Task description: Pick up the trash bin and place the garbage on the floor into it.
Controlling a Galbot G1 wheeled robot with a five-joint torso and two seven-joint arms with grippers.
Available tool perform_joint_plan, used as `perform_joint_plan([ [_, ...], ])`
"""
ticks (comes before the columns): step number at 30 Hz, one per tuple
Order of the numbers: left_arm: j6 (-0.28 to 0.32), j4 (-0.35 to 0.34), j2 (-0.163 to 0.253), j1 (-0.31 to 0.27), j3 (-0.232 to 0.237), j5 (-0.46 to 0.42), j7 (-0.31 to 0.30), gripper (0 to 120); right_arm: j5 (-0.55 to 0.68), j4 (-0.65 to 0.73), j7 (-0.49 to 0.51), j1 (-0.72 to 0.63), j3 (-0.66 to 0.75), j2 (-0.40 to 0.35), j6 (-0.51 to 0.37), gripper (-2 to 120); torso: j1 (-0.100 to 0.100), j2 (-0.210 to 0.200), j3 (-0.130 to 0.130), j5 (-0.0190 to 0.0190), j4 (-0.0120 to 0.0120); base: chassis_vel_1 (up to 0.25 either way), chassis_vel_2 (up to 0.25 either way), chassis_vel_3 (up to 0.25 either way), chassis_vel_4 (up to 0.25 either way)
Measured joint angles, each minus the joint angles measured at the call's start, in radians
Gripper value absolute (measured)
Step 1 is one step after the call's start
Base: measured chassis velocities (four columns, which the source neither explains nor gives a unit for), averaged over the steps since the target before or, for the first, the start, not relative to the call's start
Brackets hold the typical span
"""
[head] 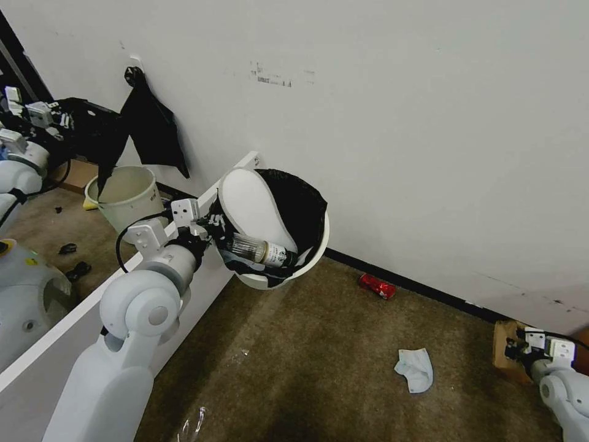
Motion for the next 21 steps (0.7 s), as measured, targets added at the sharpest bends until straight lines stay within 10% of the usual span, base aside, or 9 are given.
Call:
perform_joint_plan([
  [21,0.059,-0.019,0.003,0.019,-0.005,-0.116,-0.1,4,-0.015,0.44,-0.076,-0.161,0.001,-0.066,0.063,0,0.0,0.0,0.0,-0.0001,0.0,0.0,0.0,0.0,0.0],
])
